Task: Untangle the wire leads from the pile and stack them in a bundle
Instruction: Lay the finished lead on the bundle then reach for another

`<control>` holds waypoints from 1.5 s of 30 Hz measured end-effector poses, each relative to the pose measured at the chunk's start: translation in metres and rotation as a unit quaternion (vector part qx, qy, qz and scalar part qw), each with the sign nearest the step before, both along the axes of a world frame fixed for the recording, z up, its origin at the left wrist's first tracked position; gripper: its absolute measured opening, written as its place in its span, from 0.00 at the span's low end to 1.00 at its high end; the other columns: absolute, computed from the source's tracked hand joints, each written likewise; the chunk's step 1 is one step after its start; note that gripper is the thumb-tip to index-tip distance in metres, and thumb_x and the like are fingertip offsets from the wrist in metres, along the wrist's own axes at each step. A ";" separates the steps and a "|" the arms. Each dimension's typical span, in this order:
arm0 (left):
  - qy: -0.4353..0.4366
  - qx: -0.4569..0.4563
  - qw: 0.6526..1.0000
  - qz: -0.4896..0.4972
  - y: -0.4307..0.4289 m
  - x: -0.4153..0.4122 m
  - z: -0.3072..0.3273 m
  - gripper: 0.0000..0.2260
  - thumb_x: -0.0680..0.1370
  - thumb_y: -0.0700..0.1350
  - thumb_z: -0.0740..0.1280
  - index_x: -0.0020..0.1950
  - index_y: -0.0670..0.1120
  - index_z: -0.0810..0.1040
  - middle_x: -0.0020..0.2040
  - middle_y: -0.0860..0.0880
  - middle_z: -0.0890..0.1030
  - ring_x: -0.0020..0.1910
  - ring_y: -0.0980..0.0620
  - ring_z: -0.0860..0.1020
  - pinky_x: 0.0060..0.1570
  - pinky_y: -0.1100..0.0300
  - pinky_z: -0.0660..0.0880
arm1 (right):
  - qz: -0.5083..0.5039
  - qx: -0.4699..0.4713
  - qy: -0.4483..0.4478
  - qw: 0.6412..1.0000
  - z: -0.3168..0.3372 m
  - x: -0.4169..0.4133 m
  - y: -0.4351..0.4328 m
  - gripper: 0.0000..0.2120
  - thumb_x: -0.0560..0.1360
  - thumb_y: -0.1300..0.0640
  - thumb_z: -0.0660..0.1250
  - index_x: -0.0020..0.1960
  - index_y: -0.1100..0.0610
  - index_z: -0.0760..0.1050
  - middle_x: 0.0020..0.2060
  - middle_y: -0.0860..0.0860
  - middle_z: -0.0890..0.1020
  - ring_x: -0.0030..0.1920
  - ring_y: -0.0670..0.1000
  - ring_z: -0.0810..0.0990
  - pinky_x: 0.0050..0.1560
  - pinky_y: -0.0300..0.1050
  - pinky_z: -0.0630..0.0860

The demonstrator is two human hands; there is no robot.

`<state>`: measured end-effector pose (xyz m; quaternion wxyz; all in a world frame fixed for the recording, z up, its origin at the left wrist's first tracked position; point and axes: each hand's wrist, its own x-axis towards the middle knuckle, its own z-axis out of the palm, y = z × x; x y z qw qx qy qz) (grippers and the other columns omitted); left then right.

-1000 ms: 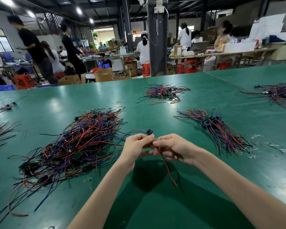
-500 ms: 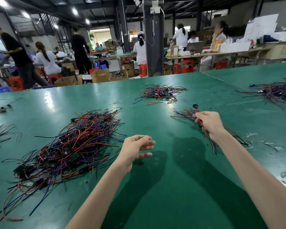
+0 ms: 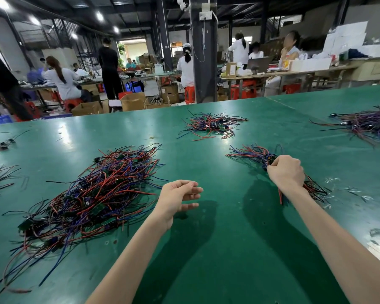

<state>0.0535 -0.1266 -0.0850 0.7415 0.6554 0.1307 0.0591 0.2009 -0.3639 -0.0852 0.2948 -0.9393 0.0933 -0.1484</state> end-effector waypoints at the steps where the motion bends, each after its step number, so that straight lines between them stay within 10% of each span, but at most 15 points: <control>1: -0.001 0.000 1.000 0.001 0.000 0.000 0.000 0.06 0.80 0.39 0.63 0.46 0.41 0.79 0.39 0.47 0.85 0.36 0.54 0.81 0.33 0.60 0.79 | 0.001 -0.015 -0.002 1.000 0.000 -0.001 0.001 0.06 0.72 0.60 0.68 0.44 0.61 0.82 0.45 0.61 0.82 0.46 0.63 0.80 0.47 0.51 0.78; 11: -0.004 0.096 0.995 0.035 0.002 0.003 -0.006 0.07 0.79 0.38 0.62 0.44 0.44 0.78 0.39 0.48 0.85 0.37 0.53 0.81 0.34 0.58 0.79 | 0.062 -0.131 -0.124 0.982 -0.003 -0.014 0.015 0.06 0.74 0.63 0.63 0.50 0.63 0.76 0.48 0.62 0.78 0.46 0.64 0.79 0.44 0.52 0.74; 17: -0.071 0.557 0.822 0.095 0.000 -0.001 -0.016 0.05 0.79 0.46 0.62 0.49 0.49 0.77 0.43 0.52 0.83 0.44 0.48 0.78 0.44 0.55 0.74 | 0.194 -0.193 -0.125 0.954 -0.016 -0.021 0.039 0.07 0.77 0.59 0.60 0.51 0.60 0.74 0.49 0.57 0.78 0.48 0.60 0.78 0.43 0.48 0.72; 28: -0.103 0.569 0.765 0.282 0.044 -0.008 0.023 0.07 0.78 0.39 0.64 0.52 0.42 0.80 0.44 0.42 0.83 0.46 0.42 0.77 0.52 0.51 0.72 | 0.148 -0.291 -0.045 0.944 -0.032 -0.013 0.033 0.15 0.79 0.52 0.56 0.58 0.59 0.75 0.58 0.57 0.76 0.60 0.58 0.71 0.58 0.50 0.68; 36: 0.179 0.578 0.732 0.313 0.141 -0.013 0.053 0.17 0.75 0.36 0.62 0.63 0.43 0.73 0.59 0.39 0.77 0.61 0.40 0.71 0.62 0.46 0.64 | 0.095 -0.274 -0.031 0.957 -0.034 -0.011 0.030 0.13 0.78 0.54 0.57 0.57 0.59 0.74 0.58 0.58 0.74 0.60 0.58 0.70 0.57 0.51 0.68; 39: 0.284 0.556 0.735 0.265 0.162 -0.011 0.054 0.08 0.76 0.40 0.62 0.53 0.42 0.74 0.56 0.39 0.77 0.59 0.39 0.71 0.64 0.45 0.61 | 0.104 -0.284 -0.036 0.952 -0.036 -0.011 0.032 0.13 0.78 0.55 0.57 0.58 0.59 0.73 0.60 0.58 0.72 0.61 0.58 0.69 0.58 0.52 0.67; 45: 0.276 0.590 0.714 0.256 0.173 0.002 0.048 0.09 0.75 0.39 0.61 0.50 0.48 0.80 0.47 0.45 0.79 0.50 0.43 0.72 0.64 0.44 0.57 | 0.114 -0.284 -0.048 0.951 -0.036 -0.011 0.032 0.11 0.77 0.57 0.58 0.57 0.59 0.73 0.59 0.57 0.72 0.60 0.58 0.70 0.57 0.51 0.67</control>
